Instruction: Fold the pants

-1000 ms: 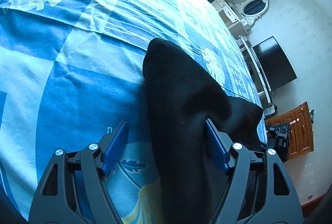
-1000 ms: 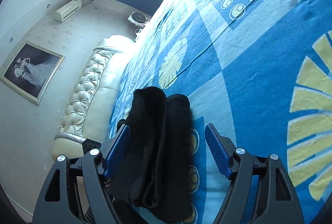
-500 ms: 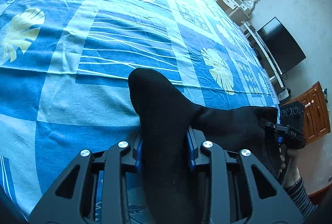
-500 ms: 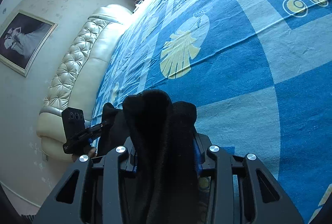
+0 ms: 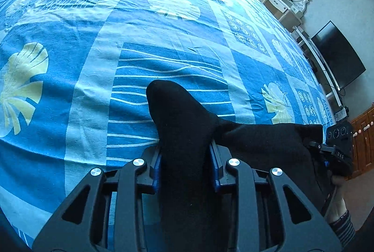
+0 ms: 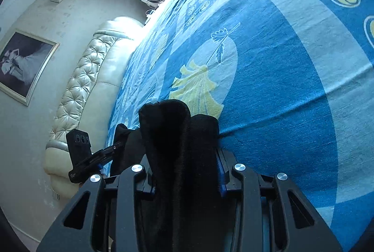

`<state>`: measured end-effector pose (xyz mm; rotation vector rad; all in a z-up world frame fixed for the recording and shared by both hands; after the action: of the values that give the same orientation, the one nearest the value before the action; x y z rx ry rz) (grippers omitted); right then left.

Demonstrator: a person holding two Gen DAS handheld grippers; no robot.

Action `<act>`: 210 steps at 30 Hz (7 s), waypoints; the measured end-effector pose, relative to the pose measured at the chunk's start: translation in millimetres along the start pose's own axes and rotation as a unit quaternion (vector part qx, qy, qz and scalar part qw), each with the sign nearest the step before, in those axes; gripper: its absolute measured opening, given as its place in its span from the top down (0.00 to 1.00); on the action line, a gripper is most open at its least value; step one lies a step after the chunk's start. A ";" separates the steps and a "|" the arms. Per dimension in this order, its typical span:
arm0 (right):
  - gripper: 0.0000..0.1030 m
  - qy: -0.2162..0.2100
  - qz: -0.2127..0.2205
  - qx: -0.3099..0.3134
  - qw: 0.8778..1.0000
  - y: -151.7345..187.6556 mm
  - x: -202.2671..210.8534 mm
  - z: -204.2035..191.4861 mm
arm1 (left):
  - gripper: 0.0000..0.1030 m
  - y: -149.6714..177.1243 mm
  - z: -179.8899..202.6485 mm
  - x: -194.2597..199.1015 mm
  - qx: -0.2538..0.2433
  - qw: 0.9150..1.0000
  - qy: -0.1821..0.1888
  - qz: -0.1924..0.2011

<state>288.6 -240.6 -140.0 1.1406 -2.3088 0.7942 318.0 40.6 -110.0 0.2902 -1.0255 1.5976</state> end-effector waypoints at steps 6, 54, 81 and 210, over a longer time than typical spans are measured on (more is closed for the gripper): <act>0.66 -0.006 0.005 0.008 1.000 3.0 2.6 -1.0 | 0.66 4.5 -2.3 1.0 0.000 1.000 0.008 0.008; 0.27 0.015 0.033 0.001 0.999 84.5 65.4 -8.3 | 0.12 121.7 32.5 86.8 -0.006 0.994 -0.091 0.062; 0.24 0.023 0.039 0.006 0.999 87.3 62.8 -11.1 | 0.11 130.8 25.6 84.8 0.043 0.996 -0.044 0.057; 0.22 0.252 0.042 0.141 0.956 188.2 118.5 -25.3 | 0.06 232.5 155.7 121.8 -0.111 0.946 -0.297 0.065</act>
<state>71.7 -197.5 -105.4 0.8240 -1.8625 1.3097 21.2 16.9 -42.7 0.5808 -1.7035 1.5236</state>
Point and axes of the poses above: each gripper's, at about its wrist camera, not at the fingertips, and x roughly against the way its jaws point, z to its right, y to its underside, the point moved 6 cm from there along -x, roughly the way its jaws point, and after that the axes turned 12 degrees about y, right-handed, at the moved point
